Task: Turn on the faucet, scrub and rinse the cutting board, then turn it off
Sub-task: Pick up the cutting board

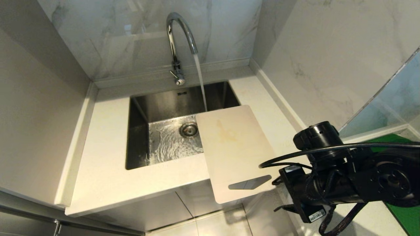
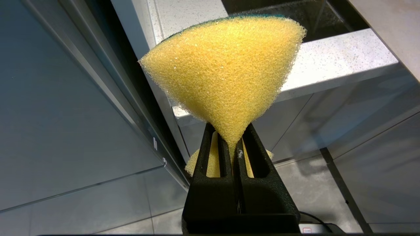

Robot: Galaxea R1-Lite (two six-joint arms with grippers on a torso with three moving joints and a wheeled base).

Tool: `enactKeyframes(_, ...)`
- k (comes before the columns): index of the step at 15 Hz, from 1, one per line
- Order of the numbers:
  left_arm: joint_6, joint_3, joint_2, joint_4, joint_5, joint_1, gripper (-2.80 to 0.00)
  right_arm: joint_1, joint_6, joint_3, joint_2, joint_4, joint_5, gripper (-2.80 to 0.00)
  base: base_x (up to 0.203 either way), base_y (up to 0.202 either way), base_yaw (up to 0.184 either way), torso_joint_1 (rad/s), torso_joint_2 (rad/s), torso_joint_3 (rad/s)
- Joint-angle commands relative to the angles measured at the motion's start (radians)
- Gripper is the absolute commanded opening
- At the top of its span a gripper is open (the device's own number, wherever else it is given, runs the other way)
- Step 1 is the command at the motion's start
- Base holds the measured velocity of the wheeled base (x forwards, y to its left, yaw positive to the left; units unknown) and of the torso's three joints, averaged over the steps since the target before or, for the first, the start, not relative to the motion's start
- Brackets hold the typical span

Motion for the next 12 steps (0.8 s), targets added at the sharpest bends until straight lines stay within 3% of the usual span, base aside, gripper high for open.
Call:
enactKeyframes(1, 0.000, 0.002, 0.002, 0.000, 0.000, 0.000, -2.80, 0.020, 0.010, -0.002, 0.054, -0.007, 0.000, 0.00, 0.000, 0.000, 0.000, 0.000, 0.00, 0.000)
enactKeyframes(12, 0.000, 0.002, 0.002, 0.000, 0.000, 0.000, -2.80, 0.043, 0.005, 0.001, 0.219, -0.093, -0.019, 0.00, 0.000, 0.000, 0.000, 0.000, 0.00, 0.000)
